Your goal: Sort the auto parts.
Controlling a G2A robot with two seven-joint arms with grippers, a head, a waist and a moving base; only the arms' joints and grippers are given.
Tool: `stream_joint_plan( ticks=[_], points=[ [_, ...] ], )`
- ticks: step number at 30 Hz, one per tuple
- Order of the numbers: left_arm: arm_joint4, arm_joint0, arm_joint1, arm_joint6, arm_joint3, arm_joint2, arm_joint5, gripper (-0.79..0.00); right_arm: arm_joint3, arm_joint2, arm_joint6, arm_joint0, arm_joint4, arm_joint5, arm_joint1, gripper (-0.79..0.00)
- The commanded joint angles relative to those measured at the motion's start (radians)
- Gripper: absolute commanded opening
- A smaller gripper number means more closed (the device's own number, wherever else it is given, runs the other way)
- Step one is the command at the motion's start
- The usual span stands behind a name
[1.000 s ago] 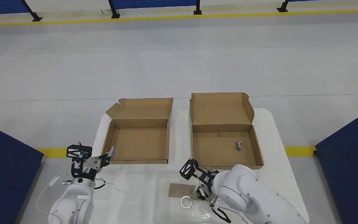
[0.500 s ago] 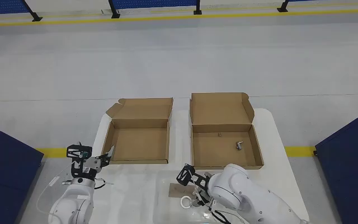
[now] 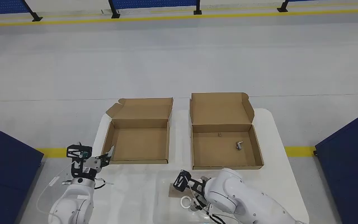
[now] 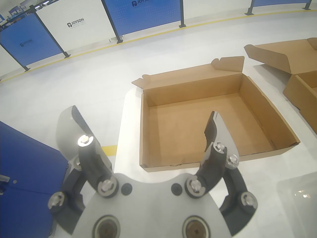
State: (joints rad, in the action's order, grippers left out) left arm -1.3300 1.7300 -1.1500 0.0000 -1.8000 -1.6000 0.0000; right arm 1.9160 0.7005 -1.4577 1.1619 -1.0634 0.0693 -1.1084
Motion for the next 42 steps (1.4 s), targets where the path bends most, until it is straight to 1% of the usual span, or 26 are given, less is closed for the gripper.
stream_joint_plan(
  ticks=[1,4,12,16,26,30,35,37,38,40,41,42],
  points=[
    [0.000,0.000,0.000,0.000,0.000,0.000,0.000,0.000,-0.023,-0.018,0.003,-0.013,-0.003,-0.001,-0.007,0.000],
    [0.000,0.000,0.000,0.000,0.000,0.000,0.000,0.000,-0.055,-0.040,-0.001,-0.035,-0.017,-0.017,-0.019,0.000],
    [0.000,0.000,0.000,0.000,0.000,0.000,0.000,0.000,-0.055,-0.040,-0.001,-0.035,-0.017,-0.017,-0.019,0.000],
    [0.000,0.000,0.000,0.000,0.000,0.000,0.000,0.000,-0.081,-0.050,0.043,-0.023,-0.039,-0.006,-0.021,0.000],
    [0.000,0.000,0.000,0.000,0.000,0.000,0.000,0.000,-0.095,-0.054,0.050,-0.033,-0.034,-0.002,-0.027,0.000],
    [0.000,0.000,0.000,0.000,0.000,0.000,0.000,0.000,-0.120,-0.055,0.090,-0.025,-0.043,0.010,-0.028,0.000],
    [0.000,0.000,0.000,0.000,0.000,0.000,0.000,0.000,-0.129,-0.051,0.092,-0.036,-0.032,0.015,-0.034,-0.009],
    [0.000,0.000,0.000,0.000,0.000,0.000,0.000,0.000,-0.133,-0.052,0.093,-0.042,-0.031,0.013,-0.038,-0.240],
    [0.000,0.000,0.000,0.000,0.000,0.000,0.000,0.000,-0.136,-0.053,0.093,-0.044,-0.028,0.011,-0.040,-0.372],
    [0.000,0.000,0.000,0.000,0.000,0.000,0.000,0.000,-0.140,-0.054,0.094,-0.048,-0.024,0.007,-0.044,-0.449],
    [0.000,0.000,0.000,0.000,0.000,0.000,0.000,0.000,-0.143,-0.055,0.094,-0.050,-0.019,0.006,-0.045,-0.465],
    [0.000,0.000,0.000,0.000,0.000,0.000,0.000,0.000,-0.148,-0.056,0.093,-0.052,-0.015,0.006,-0.047,-0.456]
  ],
)
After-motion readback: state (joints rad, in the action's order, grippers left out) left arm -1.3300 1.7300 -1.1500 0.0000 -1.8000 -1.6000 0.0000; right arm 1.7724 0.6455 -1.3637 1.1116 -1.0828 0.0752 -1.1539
